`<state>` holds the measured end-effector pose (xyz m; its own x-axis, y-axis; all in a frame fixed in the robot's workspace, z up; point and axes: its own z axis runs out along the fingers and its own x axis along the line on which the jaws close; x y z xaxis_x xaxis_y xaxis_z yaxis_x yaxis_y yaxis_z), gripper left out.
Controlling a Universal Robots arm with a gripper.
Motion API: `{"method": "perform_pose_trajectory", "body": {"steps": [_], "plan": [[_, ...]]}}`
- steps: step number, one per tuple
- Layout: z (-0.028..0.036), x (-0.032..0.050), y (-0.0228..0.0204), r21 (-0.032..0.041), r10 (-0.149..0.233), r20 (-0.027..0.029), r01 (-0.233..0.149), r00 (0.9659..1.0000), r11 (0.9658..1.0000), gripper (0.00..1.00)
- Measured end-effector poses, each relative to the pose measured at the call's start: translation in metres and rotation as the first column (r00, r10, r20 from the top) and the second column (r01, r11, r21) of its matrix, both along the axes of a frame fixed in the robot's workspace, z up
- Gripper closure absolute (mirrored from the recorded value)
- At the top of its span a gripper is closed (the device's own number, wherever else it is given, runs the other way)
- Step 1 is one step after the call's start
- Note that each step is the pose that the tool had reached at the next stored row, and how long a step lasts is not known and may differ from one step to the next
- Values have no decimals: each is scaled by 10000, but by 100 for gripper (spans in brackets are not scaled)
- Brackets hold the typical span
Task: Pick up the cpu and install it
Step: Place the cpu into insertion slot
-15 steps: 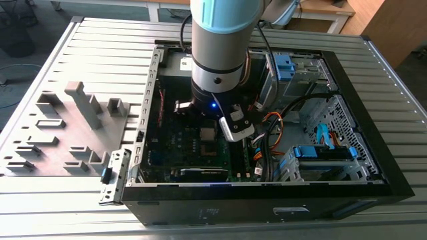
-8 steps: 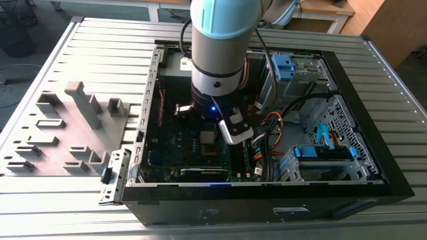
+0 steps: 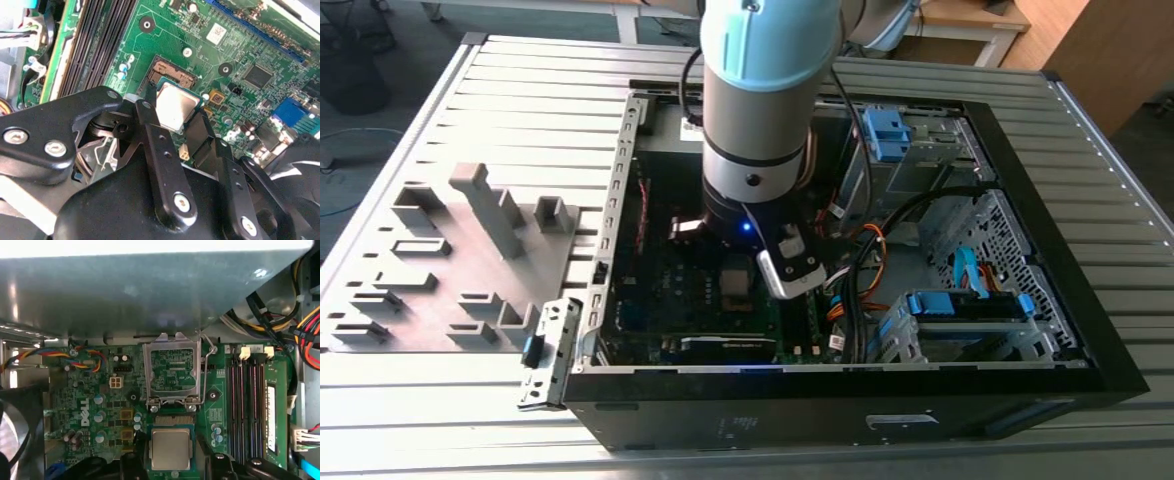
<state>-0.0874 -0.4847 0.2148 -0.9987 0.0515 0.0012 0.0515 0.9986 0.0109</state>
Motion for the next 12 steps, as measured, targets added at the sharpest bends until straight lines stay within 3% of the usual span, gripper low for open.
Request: {"method": "perform_pose_trajectory", "body": {"steps": [12], "plan": [[-127,7,-5,-194,0,0,0,10000,9998,53]]}}
